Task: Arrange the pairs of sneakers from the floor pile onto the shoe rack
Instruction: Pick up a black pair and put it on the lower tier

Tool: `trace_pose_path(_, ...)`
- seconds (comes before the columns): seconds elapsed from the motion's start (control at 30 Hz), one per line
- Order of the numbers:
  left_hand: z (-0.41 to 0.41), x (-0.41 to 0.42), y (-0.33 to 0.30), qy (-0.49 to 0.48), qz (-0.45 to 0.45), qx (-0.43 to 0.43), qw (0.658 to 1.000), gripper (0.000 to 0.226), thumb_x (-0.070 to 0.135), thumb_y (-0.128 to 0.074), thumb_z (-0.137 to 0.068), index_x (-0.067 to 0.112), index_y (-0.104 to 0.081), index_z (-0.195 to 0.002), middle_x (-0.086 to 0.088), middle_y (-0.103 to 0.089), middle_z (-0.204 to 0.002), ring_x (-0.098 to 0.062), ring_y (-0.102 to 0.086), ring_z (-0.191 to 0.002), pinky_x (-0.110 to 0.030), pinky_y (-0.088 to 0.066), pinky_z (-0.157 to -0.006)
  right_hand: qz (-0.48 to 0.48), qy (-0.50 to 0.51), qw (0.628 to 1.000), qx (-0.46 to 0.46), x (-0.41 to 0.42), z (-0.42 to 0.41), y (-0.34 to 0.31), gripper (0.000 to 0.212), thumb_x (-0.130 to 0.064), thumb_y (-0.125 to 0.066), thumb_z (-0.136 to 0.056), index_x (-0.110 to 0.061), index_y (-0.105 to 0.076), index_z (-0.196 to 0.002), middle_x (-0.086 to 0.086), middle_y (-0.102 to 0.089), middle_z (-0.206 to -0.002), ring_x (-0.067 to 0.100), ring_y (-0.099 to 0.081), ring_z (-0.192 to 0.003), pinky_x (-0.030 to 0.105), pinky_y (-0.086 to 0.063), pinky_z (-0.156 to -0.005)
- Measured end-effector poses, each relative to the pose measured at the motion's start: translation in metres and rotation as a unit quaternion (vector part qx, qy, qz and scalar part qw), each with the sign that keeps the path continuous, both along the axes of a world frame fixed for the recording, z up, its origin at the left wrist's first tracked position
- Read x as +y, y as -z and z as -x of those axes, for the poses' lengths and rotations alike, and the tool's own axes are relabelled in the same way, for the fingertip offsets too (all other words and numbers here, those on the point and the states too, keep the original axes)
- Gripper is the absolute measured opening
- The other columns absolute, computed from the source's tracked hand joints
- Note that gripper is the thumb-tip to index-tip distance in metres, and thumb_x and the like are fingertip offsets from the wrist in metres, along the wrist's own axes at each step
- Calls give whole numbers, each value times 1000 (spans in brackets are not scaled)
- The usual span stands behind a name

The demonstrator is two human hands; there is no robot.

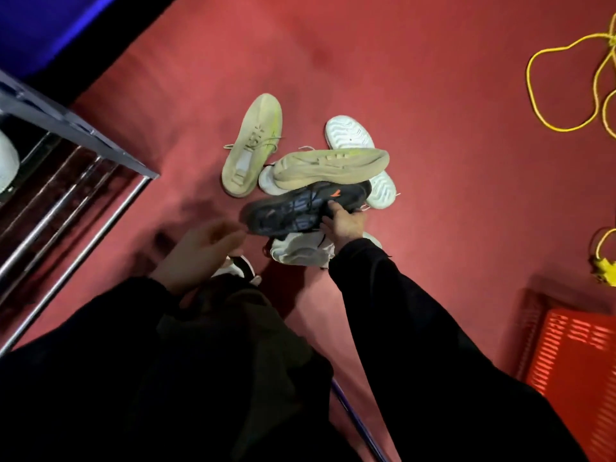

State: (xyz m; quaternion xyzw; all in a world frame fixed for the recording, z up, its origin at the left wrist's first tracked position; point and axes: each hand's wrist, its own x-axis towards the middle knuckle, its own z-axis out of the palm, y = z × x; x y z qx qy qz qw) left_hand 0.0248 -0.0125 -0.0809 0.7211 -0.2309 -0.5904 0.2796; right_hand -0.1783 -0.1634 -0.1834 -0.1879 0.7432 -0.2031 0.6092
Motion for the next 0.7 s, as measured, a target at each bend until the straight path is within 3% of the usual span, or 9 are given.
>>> trace_pose_path(0.07, -4, 10, 7, -1, -15, -5, 1000, 19, 21, -58, -100, 12, -67, -114, -15, -71, -109, -15, -70, -91, -25, -54, -75, 0, 84, 996, -16, -9, -2, 8, 52, -11, -68, -92, -13, -36, -132, 13, -62, -109, 25, -67, -79, 32, -59, -60)
trace_pose_path(0.13, -7, 17, 9, -10, -23, -3, 1000, 19, 20, -57, -100, 11, -67, -115, -16, -72, -113, -11, -72, -91, -21, -54, -72, 1, 131, 991, -22, -12, -2, 18, 67, -10, -74, -87, -19, -30, -136, 13, -64, -101, 22, -66, -66, 31, -59, -54)
trace_pose_path(0.23, -9, 19, 13, -12, -35, -11, 999, 19, 18, -57, -101, 10, -66, -116, -19, -70, -116, -17, -70, -94, -28, -53, -77, 5, 70, 997, 38, -13, 1, 26, 37, -21, -76, -86, -12, -51, -112, 11, -64, -76, 16, -57, -43, 26, -52, -42)
trace_pose_path(0.3, -10, 17, 14, -19, -36, -4, 999, 14, 21, -58, -101, 21, -66, -112, -17, -70, -116, -21, -69, -98, -32, -54, -82, 44, 3, 994, 102, -8, 6, 33, 32, -36, -73, -83, -11, -62, -100, 14, -73, -81, 28, -71, -61, 42, -63, -60)
trace_pose_path(0.37, -10, 12, 16, -10, -28, -27, 999, 13, 30, -61, -95, 32, -64, -107, -10, -69, -115, -26, -68, -107, -44, -55, -94, 66, -55, 985, 151, 1, 18, 49, 39, -50, -65, -80, -15, -66, -97, 14, -77, -95, 35, -75, -86, 51, -61, -82)
trace_pose_path(0.47, -8, 6, 22, 10, -13, -61, 998, 23, 21, -60, -98, 20, -60, -122, -8, -63, -122, -30, -62, -118, -52, -51, -102, 66, -56, 981, 176, 23, 25, 37, 54, -63, -52, -63, -24, -60, -100, 10, -76, -100, 37, -73, -93, 54, -59, -86)
trace_pose_path(0.57, -6, 1, 21, 20, -19, -99, 995, 42, 23, -57, -99, 14, -50, -140, -8, -57, -137, -25, -59, -122, -46, -48, -105, 91, -30, 985, 147, 50, 31, 26, 41, -56, -49, -69, -48, -53, -109, 1, -75, -103, 40, -72, -98, 60, -57, -90)
trace_pose_path(0.7, -10, 2, 18, 17, -45, -105, 993, 49, 18, -51, -102, 13, -42, -150, -9, -47, -152, -17, -52, -124, -33, -41, -101, 92, -9, 990, 105, 71, 35, 5, 46, -52, -51, -73, -55, -55, -119, 8, -75, -106, 41, -70, -95, 65, -55, -91)
